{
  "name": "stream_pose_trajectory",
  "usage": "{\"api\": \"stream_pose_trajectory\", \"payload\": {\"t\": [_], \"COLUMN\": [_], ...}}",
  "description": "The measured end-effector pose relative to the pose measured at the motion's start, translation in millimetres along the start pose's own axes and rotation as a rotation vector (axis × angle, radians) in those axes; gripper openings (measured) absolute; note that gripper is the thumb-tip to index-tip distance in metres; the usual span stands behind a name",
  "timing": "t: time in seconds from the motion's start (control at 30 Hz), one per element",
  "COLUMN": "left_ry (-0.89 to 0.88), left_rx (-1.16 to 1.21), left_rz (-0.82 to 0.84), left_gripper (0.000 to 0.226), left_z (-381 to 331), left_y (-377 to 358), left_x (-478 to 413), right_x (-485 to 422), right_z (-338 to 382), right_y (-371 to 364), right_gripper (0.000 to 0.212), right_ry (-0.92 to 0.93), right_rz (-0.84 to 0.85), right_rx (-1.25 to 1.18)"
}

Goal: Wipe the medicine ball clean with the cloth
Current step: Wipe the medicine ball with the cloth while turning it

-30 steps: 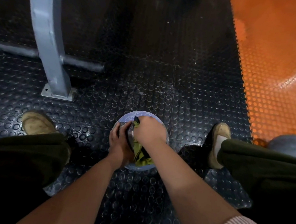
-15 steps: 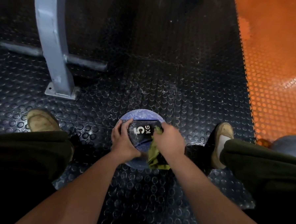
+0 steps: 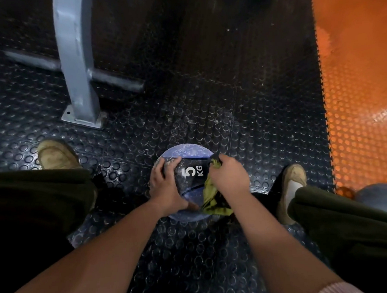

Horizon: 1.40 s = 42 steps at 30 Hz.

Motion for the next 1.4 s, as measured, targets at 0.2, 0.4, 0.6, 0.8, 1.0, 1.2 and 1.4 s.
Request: {"api": "stream_pose_trajectory", "payload": {"t": [0.2,0.4,0.6,0.8,1.0,1.2,1.4], "left_ry": [-0.020,-0.008,0.016,-0.021,-0.088,-0.059,-0.073], "left_rx": [-0.098,-0.288,-0.196,-0.291,-0.315,-0.231,-0.273], "left_rz": [0.020,-0.016,0.068,0.086,0.083,0.062,0.039], "left_gripper": [0.133,0.106,0.115,0.116,0.121,0.116,0.115], "left_z": [-7.5,-23.6,-33.6,-35.4,-24.3,-33.5,-31.5], "left_y": [-2.3,-12.8,-12.1,-8.5,-18.2,-15.3,-22.6], "left_x": [-2.0,6.9,6.8,6.3,8.0,0.7,1.9], "right_x": [-10.9,11.9,4.2,7.8,-17.7,13.6,8.5], "right_z": [10.3,26.1,-8.4,-9.3,11.2,1.9,2.0], "right_y": [12.7,-5.2,10.6,2.0,9.7,4.5,7.0], "right_gripper": [0.027,0.019,0.020,0.022,0.018,0.015,0.020], "right_ry": [-0.015,0.208,-0.033,0.141,0.172,0.185,0.208], "right_rz": [0.058,0.051,-0.019,0.031,0.090,0.092,0.095], "right_rx": [0.042,0.149,0.032,0.106,0.185,0.202,0.289]}}
Point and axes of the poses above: each hand's wrist, its own x-axis away from the middle knuckle, its own y-axis out of the back of the hand, z = x × y, the point moved 1 cm from there along -x, towards the middle knuckle, and after that the axes turned 6 degrees about y, right-handed, at the moved point
